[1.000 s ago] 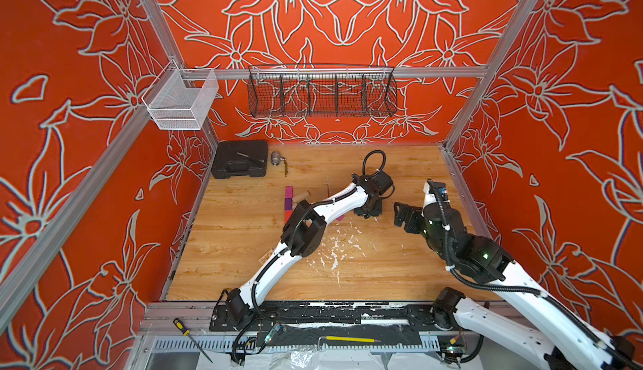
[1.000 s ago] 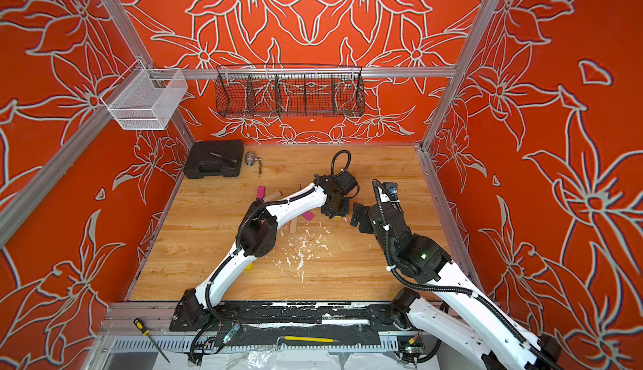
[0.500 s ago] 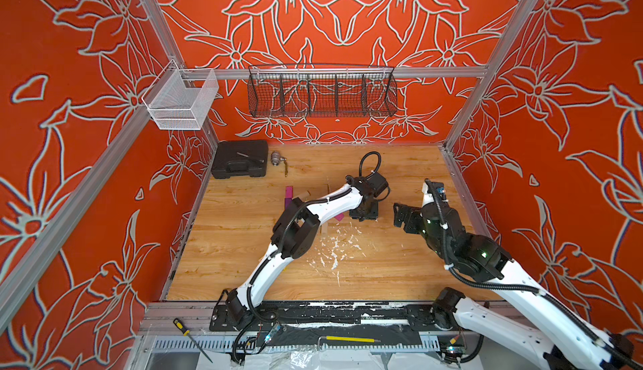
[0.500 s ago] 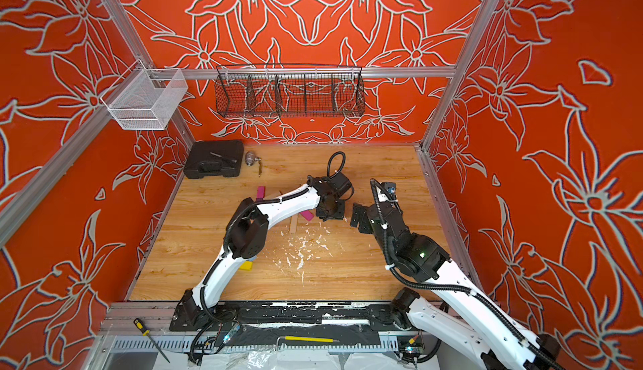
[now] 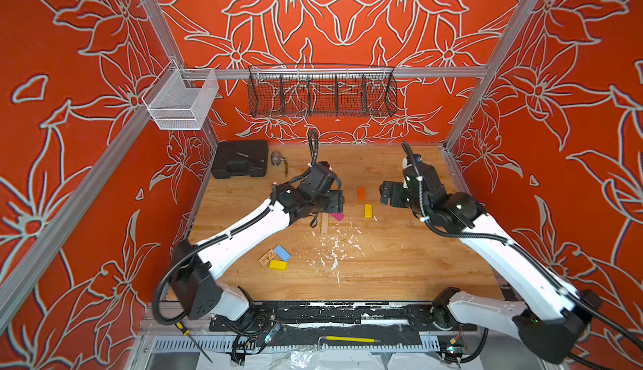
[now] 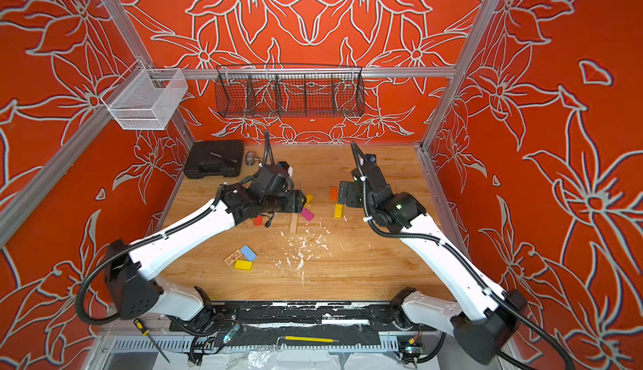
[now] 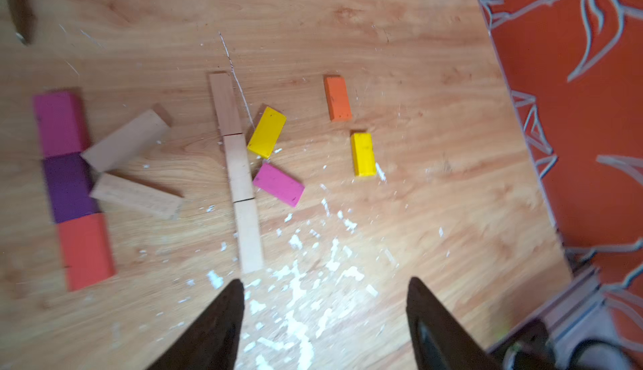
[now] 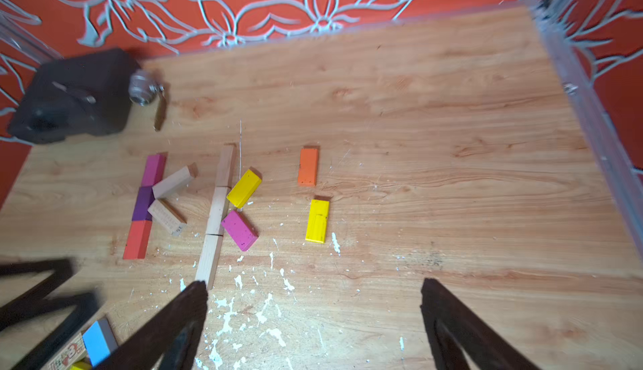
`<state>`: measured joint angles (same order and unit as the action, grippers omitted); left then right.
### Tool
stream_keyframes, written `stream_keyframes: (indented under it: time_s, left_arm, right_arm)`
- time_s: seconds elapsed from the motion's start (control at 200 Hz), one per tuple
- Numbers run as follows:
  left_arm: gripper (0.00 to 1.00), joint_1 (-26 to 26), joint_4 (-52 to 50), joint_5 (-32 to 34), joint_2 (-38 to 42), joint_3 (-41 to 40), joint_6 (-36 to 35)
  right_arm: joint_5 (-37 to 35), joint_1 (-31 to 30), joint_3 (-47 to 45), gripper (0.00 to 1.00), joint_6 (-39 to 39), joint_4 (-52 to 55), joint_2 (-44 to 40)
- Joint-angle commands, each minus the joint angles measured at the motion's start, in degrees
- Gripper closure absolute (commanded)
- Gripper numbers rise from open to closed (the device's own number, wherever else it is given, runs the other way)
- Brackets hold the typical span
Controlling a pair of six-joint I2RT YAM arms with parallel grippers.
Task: Assemble the letter k with building blocks
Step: Assemble the building block at the center of the board.
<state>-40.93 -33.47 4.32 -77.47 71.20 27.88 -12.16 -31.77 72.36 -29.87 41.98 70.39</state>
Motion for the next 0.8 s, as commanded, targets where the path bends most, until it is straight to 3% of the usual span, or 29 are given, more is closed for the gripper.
stream_keyframes:
  time_s: [0.0, 0.225, 0.4, 0.596, 0.796]
  left_arm:
    - [0.23, -0.2, 0.9, 1.1, 7.3, -6.1, -7.9]
    - [0.08, -0.1, -0.7, -2.6, 18.8, -14.3, -15.0]
    - [0.01, -0.2, -3.4, -4.7, 23.4, -17.0, -25.3]
    - [0.03, -0.1, -6.8, -9.4, 23.8, -16.5, -38.9]
    - [0.03, -0.1, -0.5, -13.5, 27.9, -22.4, -49.1]
  right_arm:
    - [6.9, 1.3, 2.8, 0.04, 1.6, 3.7, 4.7]
    - [10.8, 3.6, 3.6, 0.11, 2.7, 3.0, 13.3]
    - [10.6, 4.1, 3.0, 0.16, 3.6, 1.4, 18.8]
    - [9.9, 4.2, 3.6, 0.21, 4.3, -0.3, 25.6]
    - [9.3, 4.8, 3.5, 0.24, 4.4, -4.2, 30.8]
